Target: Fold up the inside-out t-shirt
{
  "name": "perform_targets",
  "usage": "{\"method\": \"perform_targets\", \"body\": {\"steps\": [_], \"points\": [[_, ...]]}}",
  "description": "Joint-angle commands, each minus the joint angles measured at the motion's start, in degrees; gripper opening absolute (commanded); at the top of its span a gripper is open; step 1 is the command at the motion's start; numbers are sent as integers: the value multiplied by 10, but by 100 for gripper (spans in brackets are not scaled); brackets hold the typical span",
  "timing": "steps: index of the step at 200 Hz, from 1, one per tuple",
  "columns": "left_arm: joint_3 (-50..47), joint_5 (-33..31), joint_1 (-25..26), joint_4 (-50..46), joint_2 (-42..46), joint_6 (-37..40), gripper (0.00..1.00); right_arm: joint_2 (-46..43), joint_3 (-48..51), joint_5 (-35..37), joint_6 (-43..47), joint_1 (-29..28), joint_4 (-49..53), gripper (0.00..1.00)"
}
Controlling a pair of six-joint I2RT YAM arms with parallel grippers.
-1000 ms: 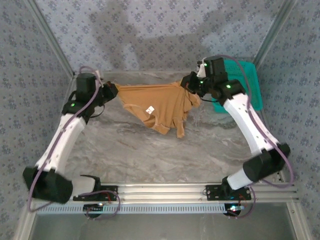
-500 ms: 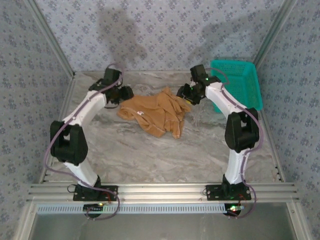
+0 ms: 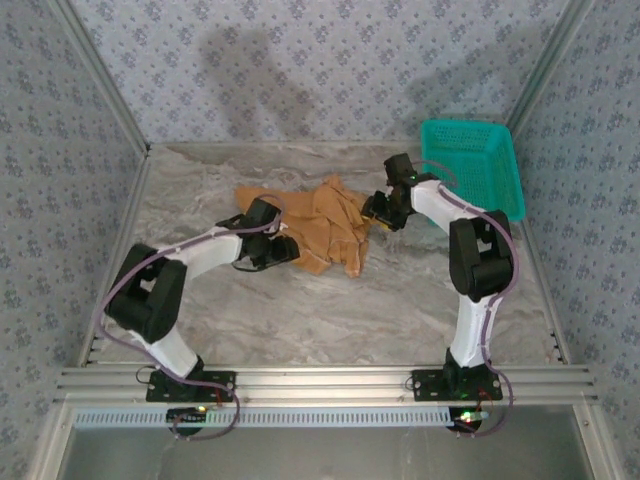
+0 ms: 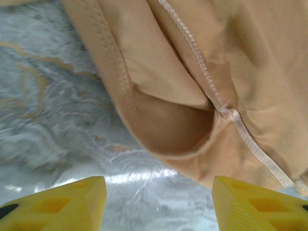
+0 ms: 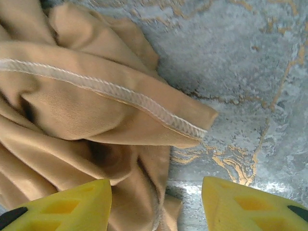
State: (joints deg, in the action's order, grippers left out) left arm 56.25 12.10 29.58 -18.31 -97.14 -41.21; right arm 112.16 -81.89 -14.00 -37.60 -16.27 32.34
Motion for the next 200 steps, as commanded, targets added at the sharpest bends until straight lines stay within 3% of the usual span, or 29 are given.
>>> {"method": "perform_targets", "body": {"steps": [1, 50, 78, 100, 114, 148, 200], "points": [[14, 20, 8, 38, -28, -21, 60, -29, 50, -1, 10, -18, -12, 54], [49, 4, 8, 40, -90, -26, 57, -103, 199, -7, -26, -65, -80, 51], [63, 0, 8, 46, -118, -35, 52, -77, 204, -18, -45, -93, -111, 50], [72, -9, 8, 46, -128, -40, 42, -48, 179, -11, -46, -104, -108, 49], [78, -16, 8, 44, -133, -44, 34, -34, 165, -14, -47, -104, -107, 40], [99, -19, 6, 14, -134, -37, 1, -39, 149, -17, -45, -106, -95, 0], [73, -51, -35, -73, -30, 9, 0, -141, 208, 8, -41, -145, -59, 0]]}}
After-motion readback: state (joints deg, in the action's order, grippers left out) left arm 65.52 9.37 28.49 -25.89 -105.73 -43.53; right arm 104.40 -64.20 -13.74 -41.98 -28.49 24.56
